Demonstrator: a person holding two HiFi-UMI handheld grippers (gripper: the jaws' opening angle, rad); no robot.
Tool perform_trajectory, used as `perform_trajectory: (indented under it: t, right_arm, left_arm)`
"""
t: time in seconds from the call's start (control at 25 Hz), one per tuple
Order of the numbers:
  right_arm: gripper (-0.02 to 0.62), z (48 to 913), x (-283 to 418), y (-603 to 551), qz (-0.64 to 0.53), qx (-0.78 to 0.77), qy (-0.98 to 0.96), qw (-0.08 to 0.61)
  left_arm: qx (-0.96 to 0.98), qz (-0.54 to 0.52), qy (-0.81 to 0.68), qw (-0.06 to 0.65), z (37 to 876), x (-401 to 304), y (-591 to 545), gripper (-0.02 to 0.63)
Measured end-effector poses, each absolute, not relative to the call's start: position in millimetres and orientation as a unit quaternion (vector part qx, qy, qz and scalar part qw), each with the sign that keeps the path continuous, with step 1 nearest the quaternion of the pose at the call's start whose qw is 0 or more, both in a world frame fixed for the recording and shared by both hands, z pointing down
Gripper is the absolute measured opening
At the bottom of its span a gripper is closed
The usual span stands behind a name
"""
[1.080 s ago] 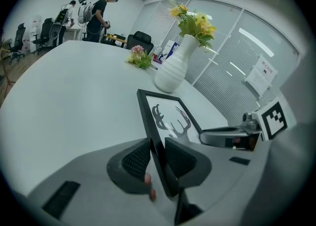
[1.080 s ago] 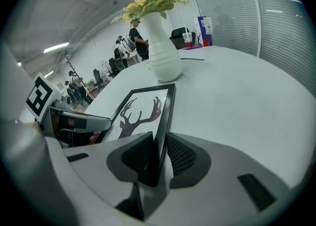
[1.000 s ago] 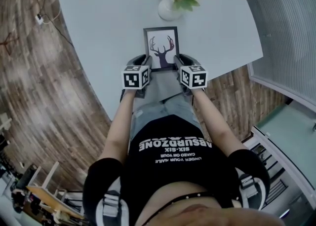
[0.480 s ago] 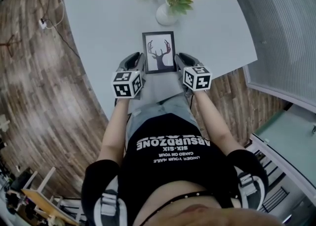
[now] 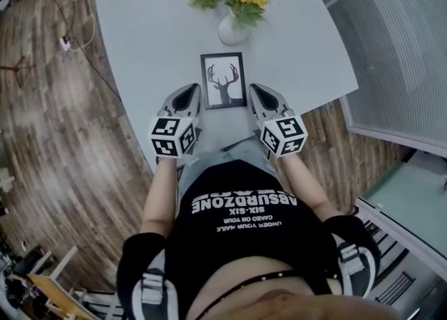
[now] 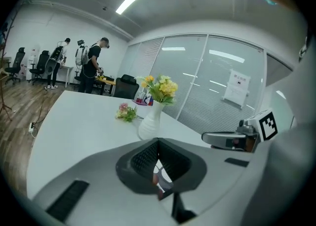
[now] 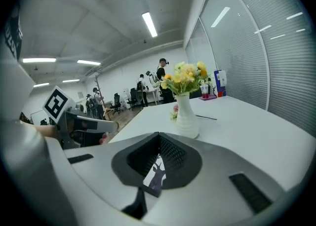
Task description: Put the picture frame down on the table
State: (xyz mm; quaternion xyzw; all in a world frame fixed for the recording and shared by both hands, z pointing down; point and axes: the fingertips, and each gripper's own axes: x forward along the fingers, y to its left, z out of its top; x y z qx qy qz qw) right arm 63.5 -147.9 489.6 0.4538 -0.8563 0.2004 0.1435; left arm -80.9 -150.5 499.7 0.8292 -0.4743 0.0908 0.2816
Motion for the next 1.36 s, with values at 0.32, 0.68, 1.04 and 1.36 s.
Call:
perform_trajectory:
  t: [0.32,0.68,1.04,1.36]
  right_arm:
    - [0.015,449,61,-138,0.176,0.442,-0.873,0.105]
    - [0.015,441,55,-132,0.157,0.439,-0.877,0.114]
    - [0.015,449,57,-127,0.16,0.438,-0.875,0.128]
    - [0.015,453,55,-133,0.16,0.437,-0.875,0.137]
  left_arm:
    - [0.849,0.069,-0.454,0.262,462,-71,-138,0.015]
    - [0.859,0.067,-0.451,0.234,444,-62,-132,0.015]
    - [0.853,0.082,-0.457,0.24,453,-65,-131,0.015]
    - [0.851,0.099,-0.448,0.257,466,-59,-134,0.015]
